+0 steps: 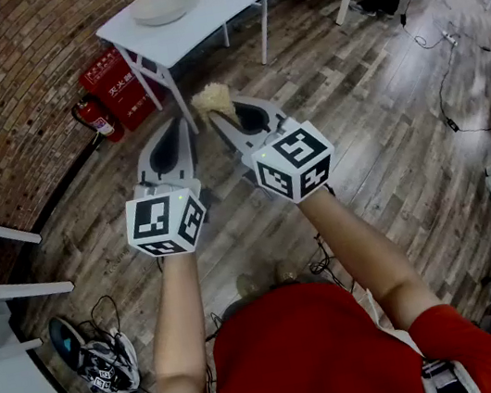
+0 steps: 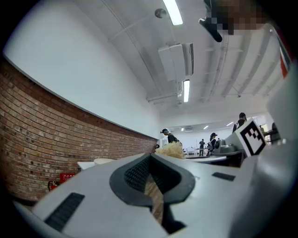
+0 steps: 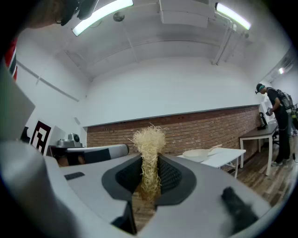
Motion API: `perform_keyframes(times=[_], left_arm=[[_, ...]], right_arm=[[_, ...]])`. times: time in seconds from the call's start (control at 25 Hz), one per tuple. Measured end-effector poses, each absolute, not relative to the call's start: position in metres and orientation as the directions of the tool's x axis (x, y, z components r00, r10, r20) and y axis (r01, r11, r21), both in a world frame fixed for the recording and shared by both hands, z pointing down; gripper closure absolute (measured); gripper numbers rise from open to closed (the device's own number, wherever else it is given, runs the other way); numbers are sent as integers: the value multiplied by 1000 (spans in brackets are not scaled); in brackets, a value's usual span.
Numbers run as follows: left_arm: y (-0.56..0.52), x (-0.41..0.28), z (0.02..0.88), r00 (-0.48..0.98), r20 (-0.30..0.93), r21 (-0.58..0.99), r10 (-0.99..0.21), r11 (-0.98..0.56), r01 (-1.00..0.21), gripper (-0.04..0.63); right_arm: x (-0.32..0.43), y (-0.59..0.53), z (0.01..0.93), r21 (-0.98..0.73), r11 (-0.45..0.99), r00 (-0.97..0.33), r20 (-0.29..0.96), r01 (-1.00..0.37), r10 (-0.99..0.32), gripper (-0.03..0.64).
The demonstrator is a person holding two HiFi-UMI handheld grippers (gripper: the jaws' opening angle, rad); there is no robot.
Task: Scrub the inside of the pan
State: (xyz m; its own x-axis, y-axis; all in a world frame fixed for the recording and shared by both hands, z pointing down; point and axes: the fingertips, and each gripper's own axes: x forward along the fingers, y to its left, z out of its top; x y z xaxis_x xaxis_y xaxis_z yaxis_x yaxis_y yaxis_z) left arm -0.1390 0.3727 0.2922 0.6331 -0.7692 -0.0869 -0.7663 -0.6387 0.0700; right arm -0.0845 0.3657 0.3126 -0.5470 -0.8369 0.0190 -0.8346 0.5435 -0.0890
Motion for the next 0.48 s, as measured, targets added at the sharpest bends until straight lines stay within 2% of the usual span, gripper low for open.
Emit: perform_keyframes(times=[0.48], left_arm=[[375,-142,290,628,-87,65,-774,-633,-771,581]], right_arm=[[-88,368,306,-88,554,-556,4,-828,-831,531]])
